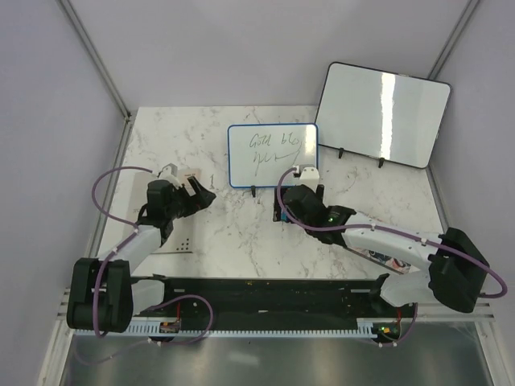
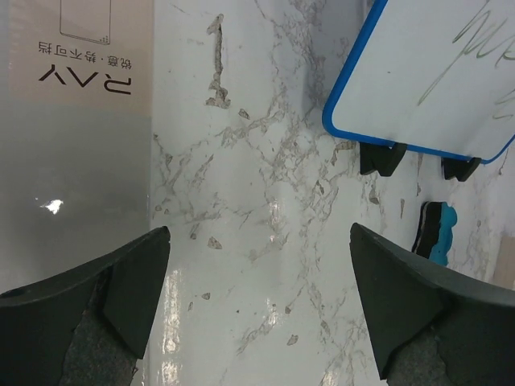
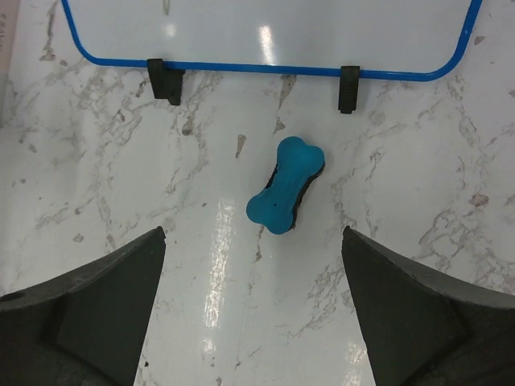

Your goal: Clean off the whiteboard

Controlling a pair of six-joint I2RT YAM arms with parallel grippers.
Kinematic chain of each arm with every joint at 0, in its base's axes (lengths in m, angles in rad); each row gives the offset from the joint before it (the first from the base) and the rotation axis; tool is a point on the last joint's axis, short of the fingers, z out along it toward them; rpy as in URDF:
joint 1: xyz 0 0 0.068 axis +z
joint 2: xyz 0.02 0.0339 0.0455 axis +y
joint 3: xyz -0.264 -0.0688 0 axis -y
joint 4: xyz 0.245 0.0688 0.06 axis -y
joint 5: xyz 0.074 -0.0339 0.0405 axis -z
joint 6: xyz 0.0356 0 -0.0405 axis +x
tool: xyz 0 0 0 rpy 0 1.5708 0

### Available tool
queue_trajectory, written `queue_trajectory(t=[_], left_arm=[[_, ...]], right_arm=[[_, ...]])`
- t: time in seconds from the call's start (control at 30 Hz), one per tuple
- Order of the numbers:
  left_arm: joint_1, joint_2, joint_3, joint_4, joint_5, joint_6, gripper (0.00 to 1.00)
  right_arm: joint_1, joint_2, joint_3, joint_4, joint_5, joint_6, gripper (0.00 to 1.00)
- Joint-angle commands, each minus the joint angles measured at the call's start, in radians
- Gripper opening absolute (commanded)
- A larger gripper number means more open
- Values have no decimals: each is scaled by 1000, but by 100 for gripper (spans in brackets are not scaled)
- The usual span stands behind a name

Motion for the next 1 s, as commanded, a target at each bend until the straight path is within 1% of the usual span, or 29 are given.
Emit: queue_trajectory(t=[0.0, 0.13, 0.2, 0.23, 0.27, 0.3, 0.33, 0.4, 0.57, 0.73, 0.9, 0.97], left_arm=[[11, 18, 21, 31, 16, -36, 99], [11, 72, 75, 14, 63, -29, 99], [11, 98, 81, 20, 80, -36, 99], [11, 103, 84, 30, 98, -38, 99], [11, 109, 83, 40, 115, -30, 99], [11, 112, 81, 53, 135, -24, 99], [11, 113, 72, 62, 172, -23, 99], [11, 98, 63, 88, 202, -21, 99], [11, 60, 47, 103, 229, -10, 99], [11, 46, 41, 112, 250, -6, 99], [12, 54, 40, 112, 250, -10, 99], [11, 57, 40, 112, 247, -10, 99]], right_arm=[[19, 65, 86, -117, 189, 71, 98], [19, 111, 106, -124, 192, 106, 98], [18, 158, 124, -150, 189, 132, 90], [18, 177, 147, -153, 178, 135, 79], [18, 212, 158, -158, 172, 137, 65], [18, 229, 165, -158, 172, 145, 64], [12, 244, 185, -158, 163, 151, 64], [-5, 301, 208, -155, 122, 152, 66], [-54, 416, 284, -183, 51, 169, 68], [-99, 468, 302, -183, 0, 178, 68], [-108, 505, 304, -180, -12, 183, 68], [-110, 519, 308, -180, -21, 182, 65]])
